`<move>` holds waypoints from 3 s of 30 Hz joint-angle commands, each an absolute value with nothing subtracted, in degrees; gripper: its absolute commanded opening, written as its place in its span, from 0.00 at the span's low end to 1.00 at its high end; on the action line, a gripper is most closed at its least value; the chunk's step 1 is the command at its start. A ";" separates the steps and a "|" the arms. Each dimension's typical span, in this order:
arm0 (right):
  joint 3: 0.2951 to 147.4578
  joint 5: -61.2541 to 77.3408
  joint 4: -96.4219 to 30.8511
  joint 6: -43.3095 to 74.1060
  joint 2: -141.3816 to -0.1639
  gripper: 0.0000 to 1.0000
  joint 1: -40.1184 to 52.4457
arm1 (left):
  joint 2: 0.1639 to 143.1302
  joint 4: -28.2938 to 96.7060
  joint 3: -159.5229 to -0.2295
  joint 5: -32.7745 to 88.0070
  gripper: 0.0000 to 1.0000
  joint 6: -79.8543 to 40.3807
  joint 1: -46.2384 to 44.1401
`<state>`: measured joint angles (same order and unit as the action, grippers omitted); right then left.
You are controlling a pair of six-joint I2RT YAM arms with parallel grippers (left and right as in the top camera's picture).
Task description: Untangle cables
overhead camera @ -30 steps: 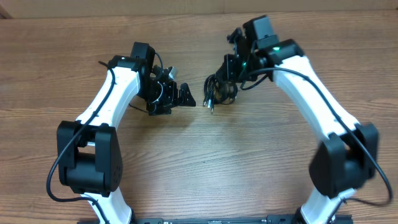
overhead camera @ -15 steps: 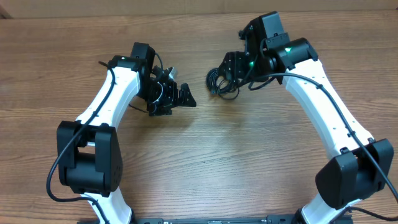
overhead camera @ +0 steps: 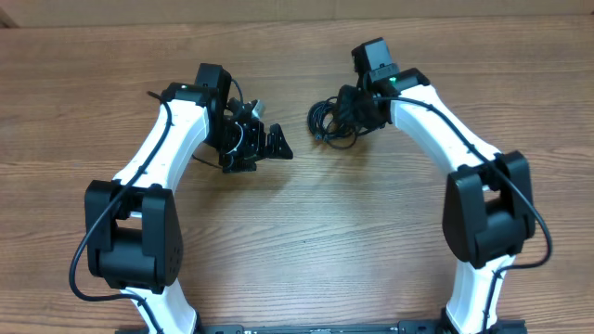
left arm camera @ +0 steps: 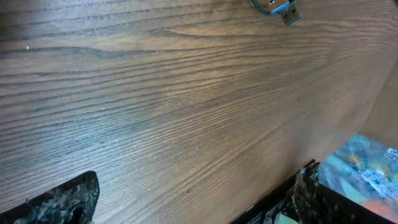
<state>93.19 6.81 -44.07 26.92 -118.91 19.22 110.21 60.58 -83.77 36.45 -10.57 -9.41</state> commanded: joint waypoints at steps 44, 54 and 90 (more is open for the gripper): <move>100.25 52.82 -56.23 15.99 -104.03 0.04 20.29 | 110.54 56.86 -84.82 55.48 0.92 -13.28 -7.31; 100.25 52.75 -58.96 16.45 -104.03 0.04 20.29 | 110.54 57.39 -84.79 45.06 0.93 -18.59 -7.38; 94.76 12.23 -61.23 21.43 -104.20 1.00 18.37 | 110.61 58.06 -84.79 24.88 0.69 -20.45 -17.34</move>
